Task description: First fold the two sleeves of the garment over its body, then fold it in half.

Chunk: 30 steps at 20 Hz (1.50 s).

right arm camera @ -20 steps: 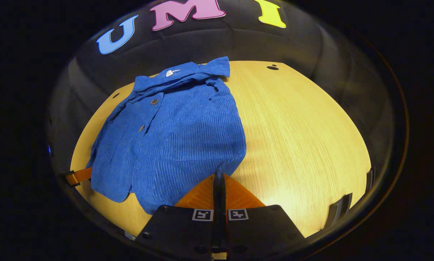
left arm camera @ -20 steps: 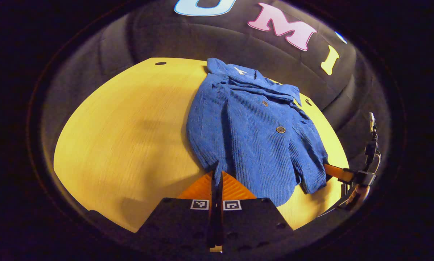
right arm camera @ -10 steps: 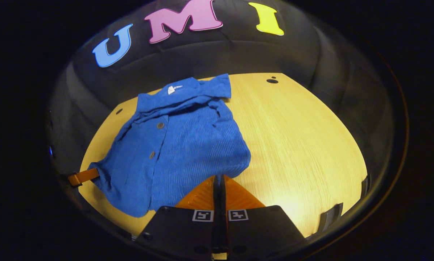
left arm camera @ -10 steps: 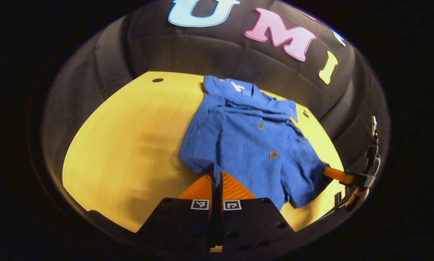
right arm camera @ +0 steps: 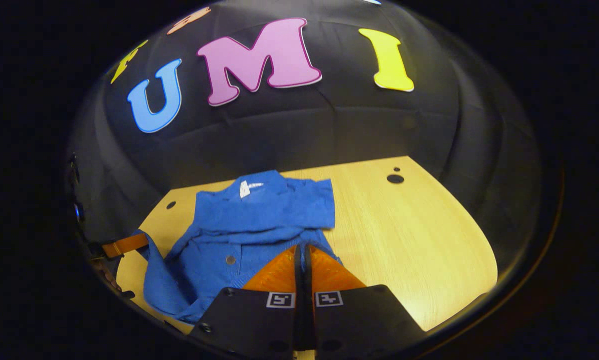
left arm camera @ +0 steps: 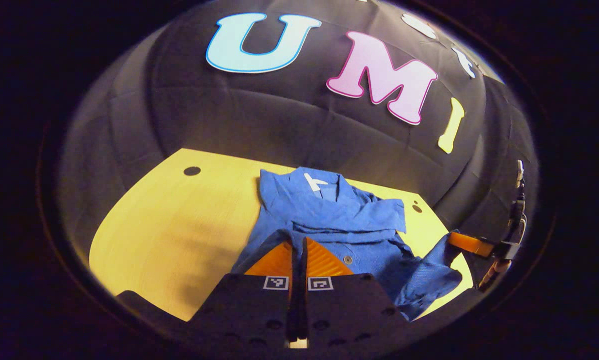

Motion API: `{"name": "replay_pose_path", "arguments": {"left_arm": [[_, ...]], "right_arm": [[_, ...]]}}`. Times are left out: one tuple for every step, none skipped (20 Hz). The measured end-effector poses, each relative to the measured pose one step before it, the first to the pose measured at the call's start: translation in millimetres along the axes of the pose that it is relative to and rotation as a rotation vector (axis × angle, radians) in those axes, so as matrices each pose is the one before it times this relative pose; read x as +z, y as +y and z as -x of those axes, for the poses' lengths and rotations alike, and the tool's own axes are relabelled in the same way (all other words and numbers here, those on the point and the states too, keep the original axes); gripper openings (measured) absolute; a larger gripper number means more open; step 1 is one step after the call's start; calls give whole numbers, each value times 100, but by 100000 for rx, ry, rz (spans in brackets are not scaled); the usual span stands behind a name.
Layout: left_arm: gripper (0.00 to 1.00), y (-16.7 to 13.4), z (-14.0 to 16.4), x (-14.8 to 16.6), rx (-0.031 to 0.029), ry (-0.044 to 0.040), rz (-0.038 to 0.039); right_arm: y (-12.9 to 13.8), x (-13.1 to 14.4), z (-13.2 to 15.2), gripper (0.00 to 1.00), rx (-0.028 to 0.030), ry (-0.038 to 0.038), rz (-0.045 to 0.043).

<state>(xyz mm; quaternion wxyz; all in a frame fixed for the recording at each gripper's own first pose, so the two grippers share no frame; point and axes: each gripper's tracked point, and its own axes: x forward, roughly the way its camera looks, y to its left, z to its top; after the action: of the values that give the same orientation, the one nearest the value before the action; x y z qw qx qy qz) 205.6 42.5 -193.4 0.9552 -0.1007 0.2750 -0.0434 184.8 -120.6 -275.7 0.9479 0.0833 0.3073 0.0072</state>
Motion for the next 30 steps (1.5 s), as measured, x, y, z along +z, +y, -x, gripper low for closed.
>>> {"name": "replay_pose_path", "arguments": {"left_arm": [[0, 198, -1312, 1602, -369, -3188, -1828], [0, 583, -1586, 1732, 781, -2911, -3561], [0, 757, -1629, 1379, 1459, -1659, -3852], [0, 666, -1830, 1457, 634, -2630, -2814], [0, 466, -1782, 1519, 947, -3032, -361], [0, 749, -2050, 1280, 1383, -4783, 879], [0, 847, -2896, 1511, 2659, -6332, -219], [0, 1228, -2287, -296, 3137, -1243, -2973], [0, 1066, -2275, -361, 2331, -480, -3505], [0, -122, -2239, -278, -1023, -1603, -996], [0, -434, -1852, -279, -1200, -1406, 2052], [0, -37, -2003, -152, 249, -1665, 1154], [0, -144, -1389, 4, 74, -2487, -488], [0, 33, -1055, -210, 256, -1594, -2818], [0, -156, -743, -507, -70, -282, -3335], [3, -404, 72, -1187, -1520, 1903, -2109], [6, -386, -584, -929, -828, 1808, -1328], [32, -259, -509, -433, -149, 1306, -191], [58, -245, -117, -197, 465, 829, -489], [84, 218, 11, 156, 2637, 135, -1217], [84, 284, 258, 190, 2416, -457, -174], [84, -104, 544, 472, 642, -77, 1218], [84, -231, 792, 442, 540, 289, 1677], [84, 119, 910, 387, 1204, 277, 1735], [84, 80, 1164, 379, 1302, 669, 1982], [85, 116, 1566, 808, 445, -539, 3180], [85, 76, 1473, 655, 120, -952, 2358], [85, 138, 1690, 644, 384, -745, 1401], [85, 158, 1770, 707, 367, -1627, 221], [85, 242, 1820, 828, 526, -1648, -1743]], "right_arm": [[-18, 1285, -1201, 1, 969, -1668, -540], [-261, 1385, -976, 1, 195, -2550, -351], [-440, 1478, -1234, 1, -346, -2958, 71], [-502, 1469, -1340, 1, -917, -3410, 479], [-597, 1216, -1728, 1, -785, -2153, 214], [88, 1114, -2021, 0, 1073, -2177, -1523], [95, 1012, -2030, 1, 965, -1654, -1825], [-48, 765, -2159, 0, 903, -1627, -278], [-532, 663, -2698, 1, -731, -1051, 1715], [23, 536, -2311, 0, 282, -1083, 2344], [56, 494, -2445, 0, 179, -1426, 3165], [243, 202, -1947, 0, 600, -1564, 2697], [371, -96, -2052, 0, 1256, -948, 1863], [-45, -425, -1697, 0, -917, -1236, 1884], [15, -928, -1212, 0, -375, 180, 842], [-246, -1317, -905, 1, -1412, 1320, 146], [39, -1425, -682, 5, 219, 1647, -65], [-20, -948, -267, 11, -567, 2476, -202], [-213, -568, -366, 11, -1017, 1677, 133], [-204, -389, 69, 41, -428, 890, -139], [-26, 292, 159, 70, 82, 690, -610], [-293, -6, 387, 100, -629, 151, 452], [-148, 386, 754, 100, -934, 102, 1024], [-106, 616, 834, 100, -958, -363, 1402], [-25, 861, 1021, 100, -446, -1923, 1140], [-56, 1186, 1752, 100, -830, -2915, 1701], [-5, 973, 1529, 100, -446, -2359, 724], [121, 873, 1563, 100, -603, -2190, 105], [243, 1007, 1686, 100, -316, -2475, -479], [249, 893, 1883, 100, -24, -1882, -596]]}}
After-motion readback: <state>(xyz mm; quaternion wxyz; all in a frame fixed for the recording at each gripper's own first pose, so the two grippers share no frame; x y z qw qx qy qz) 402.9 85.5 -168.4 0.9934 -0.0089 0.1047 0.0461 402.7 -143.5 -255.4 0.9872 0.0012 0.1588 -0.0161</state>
